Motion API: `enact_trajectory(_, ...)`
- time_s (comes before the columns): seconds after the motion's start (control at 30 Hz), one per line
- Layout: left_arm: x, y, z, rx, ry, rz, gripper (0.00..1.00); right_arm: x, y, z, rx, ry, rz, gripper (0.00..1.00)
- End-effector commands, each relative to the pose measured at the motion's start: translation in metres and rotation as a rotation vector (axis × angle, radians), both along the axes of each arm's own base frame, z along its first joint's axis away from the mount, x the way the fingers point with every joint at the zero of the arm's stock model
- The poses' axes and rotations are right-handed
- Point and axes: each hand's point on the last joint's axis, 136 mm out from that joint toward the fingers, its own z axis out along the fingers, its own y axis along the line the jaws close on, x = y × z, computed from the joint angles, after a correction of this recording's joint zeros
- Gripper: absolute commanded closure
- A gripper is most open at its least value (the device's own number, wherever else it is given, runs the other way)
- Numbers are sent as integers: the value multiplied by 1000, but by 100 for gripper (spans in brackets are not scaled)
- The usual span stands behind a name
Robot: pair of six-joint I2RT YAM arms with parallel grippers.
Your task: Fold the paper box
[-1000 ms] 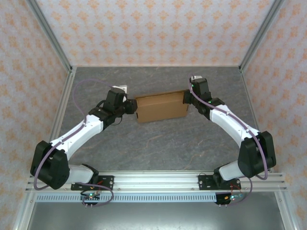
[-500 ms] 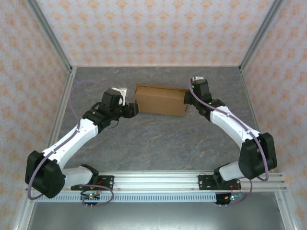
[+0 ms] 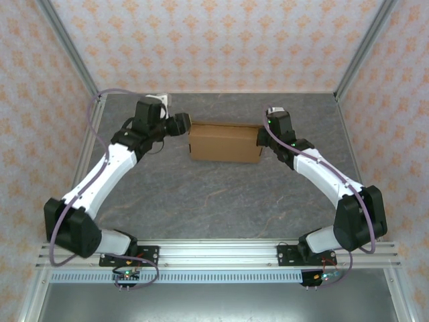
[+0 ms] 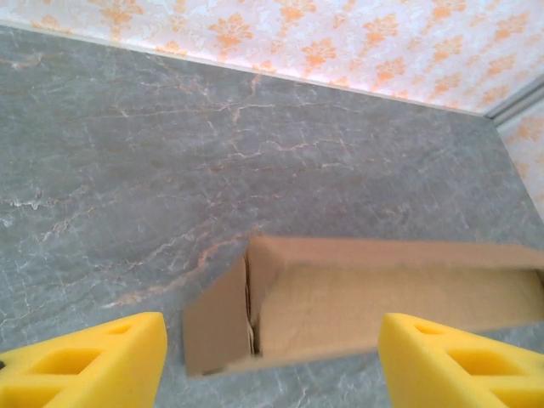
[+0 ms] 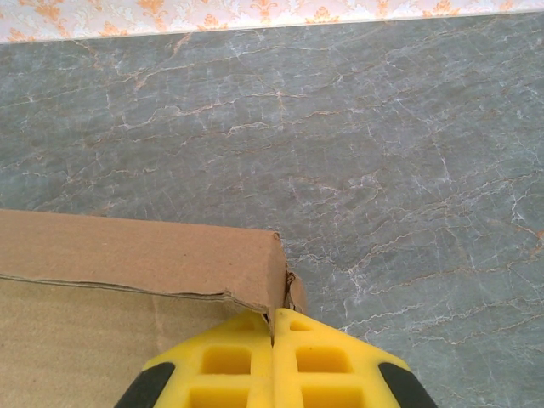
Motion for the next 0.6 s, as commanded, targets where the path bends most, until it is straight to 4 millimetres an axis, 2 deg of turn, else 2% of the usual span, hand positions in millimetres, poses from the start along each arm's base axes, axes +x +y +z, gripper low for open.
enact_trajectory(0.0, 14, -3, -12, -13, 78, 20, 32, -14, -8, -16, -51, 62, -7, 100)
enact_trajectory(0.1, 30, -10, -14, -15, 108, 6, 31, -14, -8, -15, -45, 60, -8, 100)
enact_trajectory(0.27, 44, -17, -33, -3, 176, -5, 33, -14, -8, -14, -44, 56, -7, 100)
enact_trajectory(0.57, 39, -26, -53, -63, 222, -24, 49, -15, -9, -13, -38, 44, -18, 100)
